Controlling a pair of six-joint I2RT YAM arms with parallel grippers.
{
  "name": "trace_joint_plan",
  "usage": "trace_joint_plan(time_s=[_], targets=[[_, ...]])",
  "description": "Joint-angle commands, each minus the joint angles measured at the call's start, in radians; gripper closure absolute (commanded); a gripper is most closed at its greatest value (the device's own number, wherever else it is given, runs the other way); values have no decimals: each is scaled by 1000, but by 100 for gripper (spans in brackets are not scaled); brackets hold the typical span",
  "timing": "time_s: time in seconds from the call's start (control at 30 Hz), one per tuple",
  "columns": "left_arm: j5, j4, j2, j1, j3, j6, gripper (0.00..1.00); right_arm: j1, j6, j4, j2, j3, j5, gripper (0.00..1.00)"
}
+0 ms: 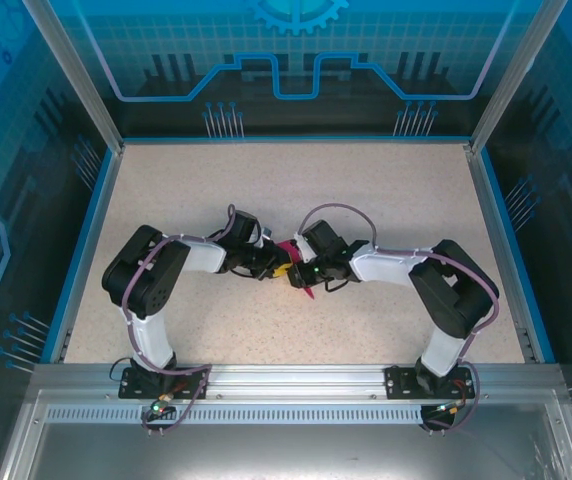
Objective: Fold a paper plane with a square sheet of paper (pick it up from the middle)
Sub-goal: Fold the wing for the fifth time at the center of the table.
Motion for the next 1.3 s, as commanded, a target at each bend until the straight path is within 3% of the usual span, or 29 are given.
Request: trace_joint_plan(time_s=[0.0, 0.47, 0.8, 0.9, 1.1, 1.27], targets=[[-6, -29, 15, -6, 29, 7, 80, 33, -56, -48, 17, 23, 92, 72], [-9, -35, 12, -6, 27, 7, 80, 107, -81, -49, 78, 51, 261, 75], [-10, -53, -1, -4, 36, 17, 80, 105, -66, -24, 38, 15, 282, 94], [-12, -74, -31, -3, 43, 34, 80, 75, -40, -17, 22, 9, 191, 99], [-35, -126, -115, 1, 29, 90, 76, -65, 89, 168, -21, -111, -171, 100], [-17, -63, -127, 2, -8, 87, 76, -143, 184, 296, -10, -162, -357, 100]])
